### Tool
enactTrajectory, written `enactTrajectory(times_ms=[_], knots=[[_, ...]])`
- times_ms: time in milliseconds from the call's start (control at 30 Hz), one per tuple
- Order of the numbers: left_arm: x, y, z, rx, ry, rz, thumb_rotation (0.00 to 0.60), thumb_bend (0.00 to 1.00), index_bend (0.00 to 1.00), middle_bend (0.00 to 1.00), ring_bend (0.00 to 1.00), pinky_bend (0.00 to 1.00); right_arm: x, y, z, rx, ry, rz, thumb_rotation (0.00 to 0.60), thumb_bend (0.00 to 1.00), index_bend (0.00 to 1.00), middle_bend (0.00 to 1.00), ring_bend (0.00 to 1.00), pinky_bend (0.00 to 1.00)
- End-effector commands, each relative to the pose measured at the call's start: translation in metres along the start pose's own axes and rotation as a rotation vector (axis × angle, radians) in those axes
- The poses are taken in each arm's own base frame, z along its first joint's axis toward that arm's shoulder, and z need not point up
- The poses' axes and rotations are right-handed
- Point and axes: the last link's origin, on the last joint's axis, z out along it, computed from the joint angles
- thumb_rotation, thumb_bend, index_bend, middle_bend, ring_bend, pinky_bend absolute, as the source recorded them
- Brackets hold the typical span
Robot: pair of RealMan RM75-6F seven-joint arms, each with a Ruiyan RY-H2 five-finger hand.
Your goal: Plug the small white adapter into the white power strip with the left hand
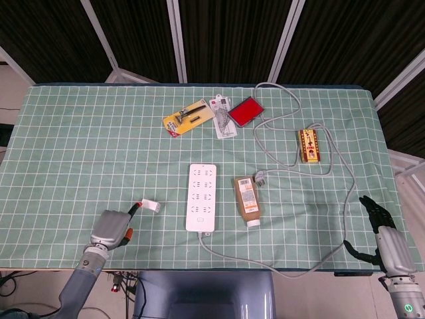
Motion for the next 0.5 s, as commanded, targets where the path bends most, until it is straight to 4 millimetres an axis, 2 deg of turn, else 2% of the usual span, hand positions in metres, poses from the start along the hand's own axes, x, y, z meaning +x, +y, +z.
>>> enactTrajectory(times_ms=[33,267,500], knots=[[0.003,-0.005,-0.001,0.009,0.003,-0.001,0.6,0.48,0.13,0.91,0.82,0.87,0.0,0.0,0.0,-0.001,-0.001,-0.001,0.6,0.34,0.0,0.0,0.0,0.0],[0.003,-0.012,0.006,0.032,-0.018,-0.002,0.6,0.48,0.14,0.9,0.82,0.87,0.0,0.0,0.0,-0.002,0.0,0.001,0.6,0.34,0.0,0.0,0.0,0.0],[-0.001,-0.007,0.016,0.028,-0.033,0.008,0.6,0.48,0.14,0.9,0.82,0.87,0.0,0.0,0.0,-0.004,0.0,0.004,0.6,0.34,0.0,0.0,0.0,0.0]])
